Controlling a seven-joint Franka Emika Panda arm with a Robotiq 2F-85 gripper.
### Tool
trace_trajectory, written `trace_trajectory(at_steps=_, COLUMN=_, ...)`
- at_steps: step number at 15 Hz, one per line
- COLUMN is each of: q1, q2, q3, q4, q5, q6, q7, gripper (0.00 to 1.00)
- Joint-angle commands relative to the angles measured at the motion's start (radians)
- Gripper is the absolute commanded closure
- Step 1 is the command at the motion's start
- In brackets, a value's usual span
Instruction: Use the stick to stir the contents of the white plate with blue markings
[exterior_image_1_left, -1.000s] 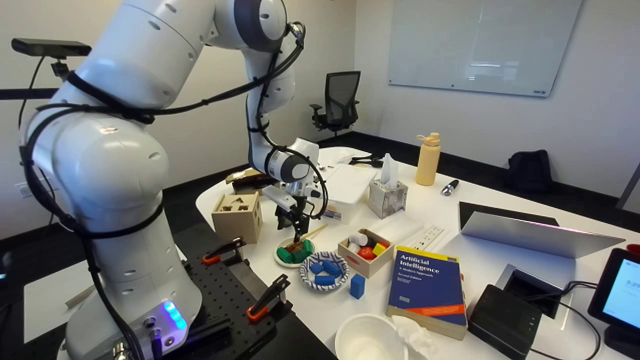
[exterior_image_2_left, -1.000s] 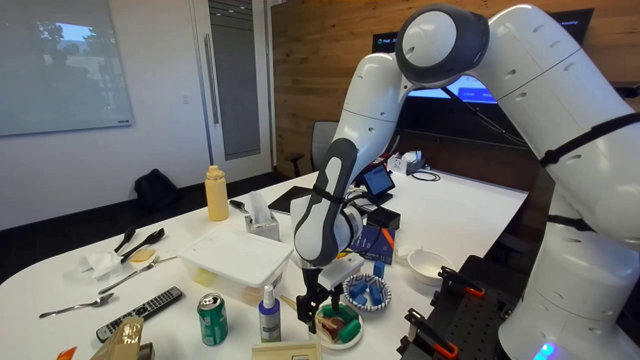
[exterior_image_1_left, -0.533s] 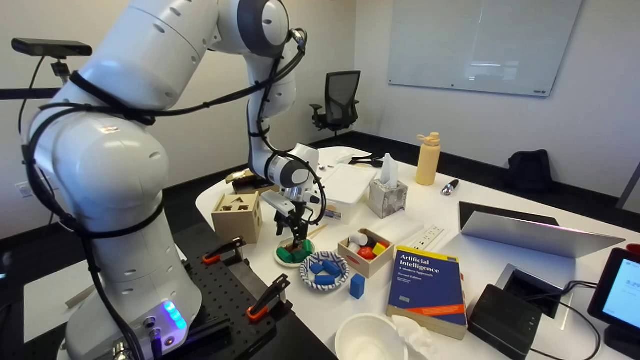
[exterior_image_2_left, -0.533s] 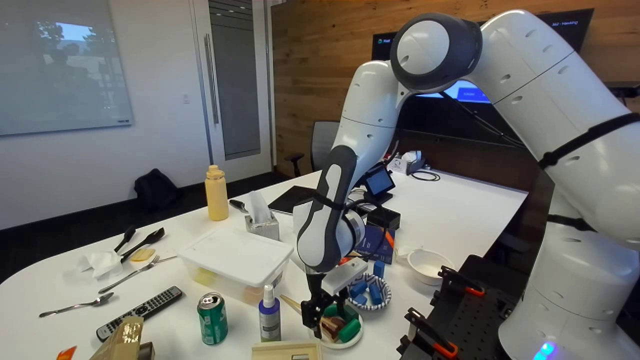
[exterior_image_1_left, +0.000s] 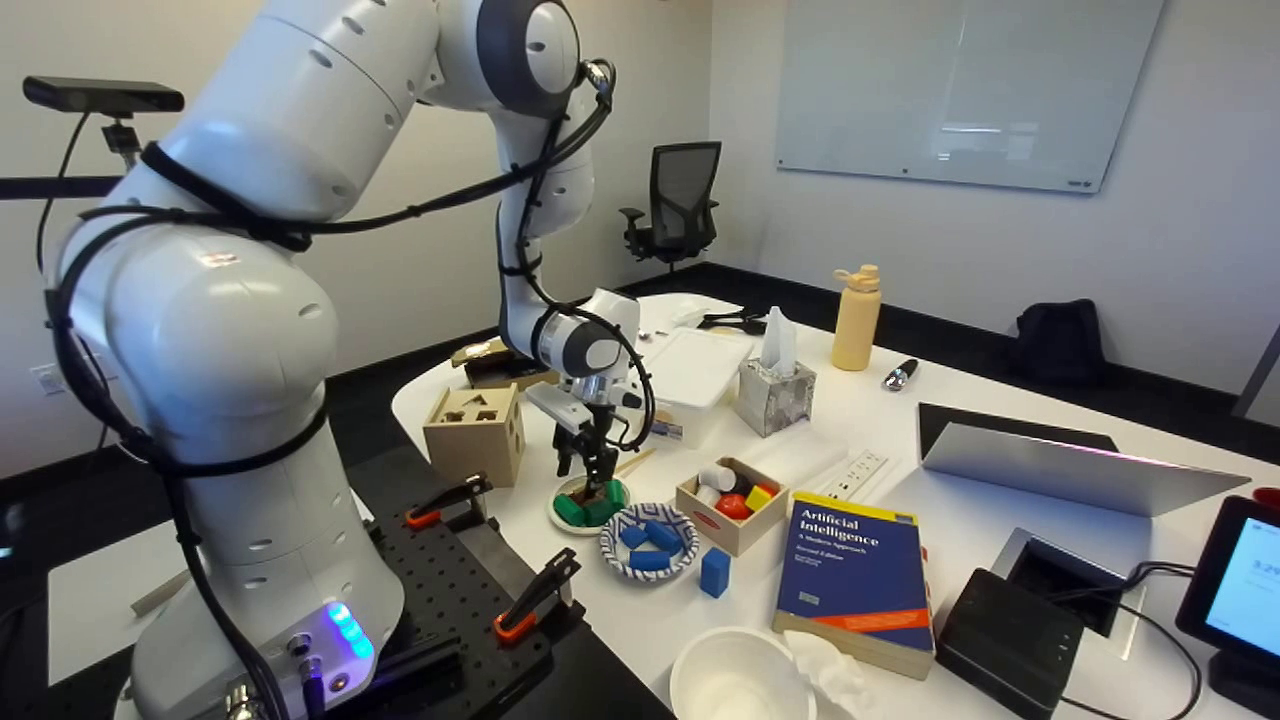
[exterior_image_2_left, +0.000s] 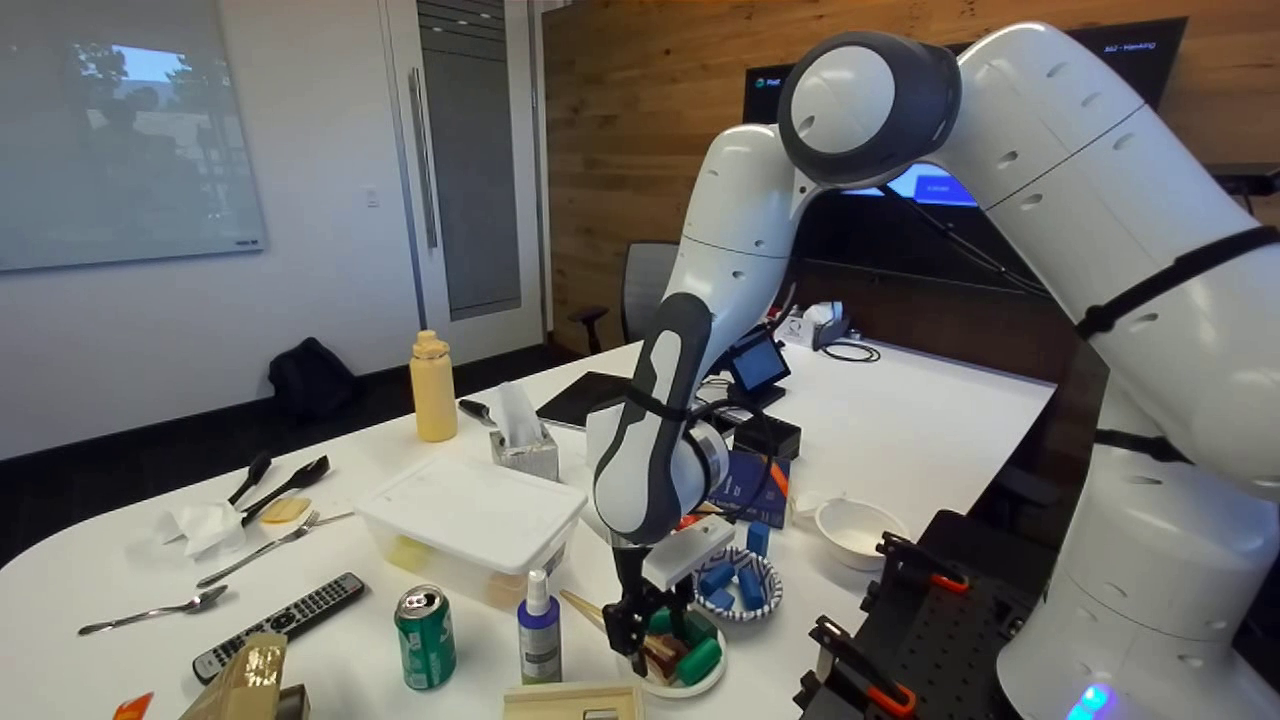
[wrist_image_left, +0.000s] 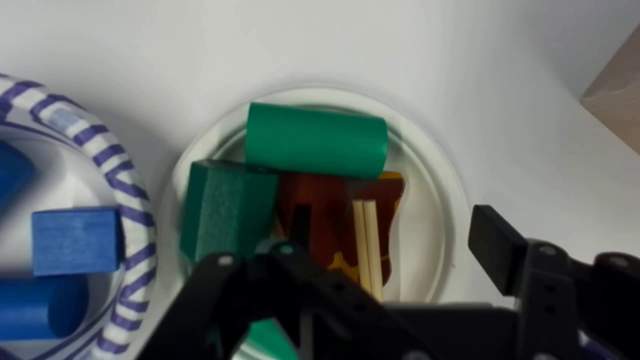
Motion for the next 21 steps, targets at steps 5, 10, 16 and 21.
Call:
trace_trajectory(at_steps=5, q1=0.008, q2=0.033, q3=-0.013, q4=0.038, q5=-0.015, q6=-0.024, q7=0.018, gripper=0.8)
trace_trajectory(at_steps=10, q1=0.012, q2=0.027, q3=-0.025, q4=0.037, q5=-0.019, q6=-0.03, q7=0.024, gripper=1.0)
trace_trajectory(at_steps=16, q1=0.015, q2=0.013, q3=-0.029, q4=0.044, q5=-0.026, q6=-0.072, q7=0.023, gripper=0.97)
trace_trajectory(at_steps=21, q1=-0.02, q2=-0.054, q3=-0.007, q4=0.03, q5=-0.026, q6=-0.138, q7=-0.015, gripper=0.97)
